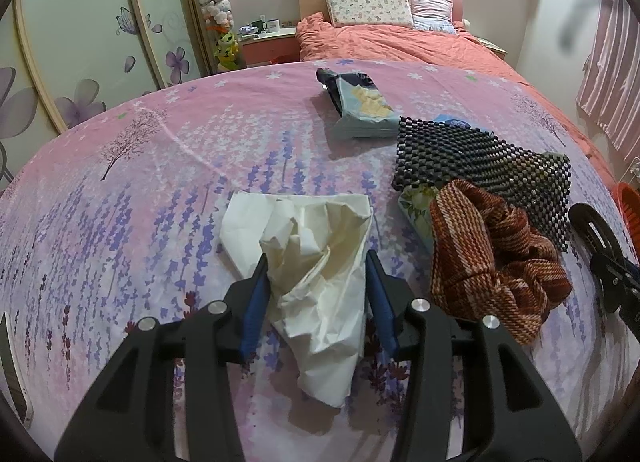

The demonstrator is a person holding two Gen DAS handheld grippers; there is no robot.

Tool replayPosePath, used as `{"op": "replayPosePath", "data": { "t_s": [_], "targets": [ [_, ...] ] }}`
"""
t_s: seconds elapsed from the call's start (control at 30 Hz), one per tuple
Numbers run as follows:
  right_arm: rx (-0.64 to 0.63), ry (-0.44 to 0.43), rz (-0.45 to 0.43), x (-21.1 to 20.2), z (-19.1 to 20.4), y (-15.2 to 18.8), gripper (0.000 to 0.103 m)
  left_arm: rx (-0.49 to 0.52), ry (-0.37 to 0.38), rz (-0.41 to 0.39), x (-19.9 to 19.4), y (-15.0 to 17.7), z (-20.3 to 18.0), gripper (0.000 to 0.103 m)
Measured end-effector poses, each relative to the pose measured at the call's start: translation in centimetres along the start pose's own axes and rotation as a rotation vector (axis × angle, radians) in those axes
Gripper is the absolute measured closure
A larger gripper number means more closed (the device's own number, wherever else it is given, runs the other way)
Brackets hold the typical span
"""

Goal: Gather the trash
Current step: 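Grasp the white tissue with the left tool while the right tool grasps the hair clip, then carry tissue and clip to the orange basket and open both tools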

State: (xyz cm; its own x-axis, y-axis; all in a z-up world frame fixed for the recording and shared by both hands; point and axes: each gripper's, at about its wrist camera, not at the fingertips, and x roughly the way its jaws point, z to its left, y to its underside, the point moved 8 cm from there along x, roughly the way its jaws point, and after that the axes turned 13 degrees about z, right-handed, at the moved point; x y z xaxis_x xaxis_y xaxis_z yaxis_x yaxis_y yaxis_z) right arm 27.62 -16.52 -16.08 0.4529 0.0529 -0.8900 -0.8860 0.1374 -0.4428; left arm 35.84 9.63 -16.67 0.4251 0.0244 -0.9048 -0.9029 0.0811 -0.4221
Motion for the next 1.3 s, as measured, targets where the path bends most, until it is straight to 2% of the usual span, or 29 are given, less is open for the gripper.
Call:
{"op": "replayPosePath", "data": {
  "t_s": [1.13, 1.3],
  "targets": [
    [0.037, -0.073, -0.004, -0.2, -1.0, 0.0, 0.084, -0.004, 0.009, -0.003, -0.1, 0.2, 0.2, 0.056],
    [-0.012, -0.062, -0.001, -0.3, -1.1, 0.1, 0.084, 0.026, 0.006, -0.016, -0.7, 1.2, 0.9, 0.056]
  ]
}}
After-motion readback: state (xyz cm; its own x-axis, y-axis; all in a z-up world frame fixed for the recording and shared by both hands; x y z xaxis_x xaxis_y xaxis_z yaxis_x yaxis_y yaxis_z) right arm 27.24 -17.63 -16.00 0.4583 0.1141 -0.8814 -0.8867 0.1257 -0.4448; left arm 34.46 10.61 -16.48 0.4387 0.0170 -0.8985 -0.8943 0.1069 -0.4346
